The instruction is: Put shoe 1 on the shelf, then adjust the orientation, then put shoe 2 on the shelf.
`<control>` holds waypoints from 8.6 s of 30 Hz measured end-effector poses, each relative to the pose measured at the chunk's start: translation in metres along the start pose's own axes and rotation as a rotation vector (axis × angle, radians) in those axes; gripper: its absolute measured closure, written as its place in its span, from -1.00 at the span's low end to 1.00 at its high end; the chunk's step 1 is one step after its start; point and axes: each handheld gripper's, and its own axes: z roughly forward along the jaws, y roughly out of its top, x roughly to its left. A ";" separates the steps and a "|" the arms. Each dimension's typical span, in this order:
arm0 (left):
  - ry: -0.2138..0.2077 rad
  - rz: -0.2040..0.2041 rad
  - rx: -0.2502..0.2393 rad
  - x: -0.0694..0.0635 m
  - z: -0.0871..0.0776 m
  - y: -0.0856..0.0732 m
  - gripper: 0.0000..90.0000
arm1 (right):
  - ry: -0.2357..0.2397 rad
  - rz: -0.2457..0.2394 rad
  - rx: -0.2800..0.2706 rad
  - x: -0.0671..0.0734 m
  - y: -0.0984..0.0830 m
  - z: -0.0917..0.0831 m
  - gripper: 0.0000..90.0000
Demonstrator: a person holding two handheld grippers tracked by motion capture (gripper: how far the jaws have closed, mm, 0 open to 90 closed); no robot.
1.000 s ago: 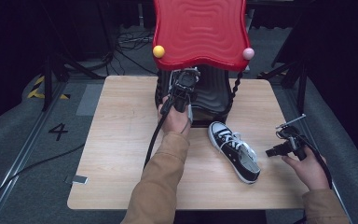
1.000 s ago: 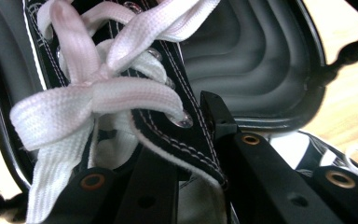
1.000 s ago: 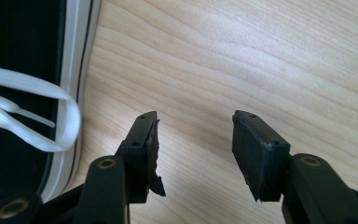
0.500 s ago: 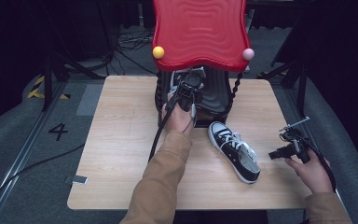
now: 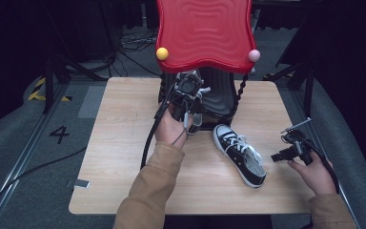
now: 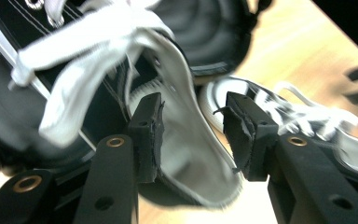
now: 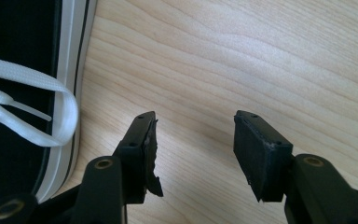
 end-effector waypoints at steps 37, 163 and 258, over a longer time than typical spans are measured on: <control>-0.022 0.146 0.154 0.003 0.046 -0.071 0.99 | 0.002 -0.003 0.010 0.000 0.003 0.004 0.09; 0.134 -0.046 0.408 0.055 0.022 -0.116 -0.62 | 0.171 -0.192 0.092 0.116 0.024 -0.002 0.18; 0.159 -0.151 0.409 0.087 0.001 -0.149 -0.62 | 0.069 -0.310 -0.223 0.163 0.046 -0.063 0.90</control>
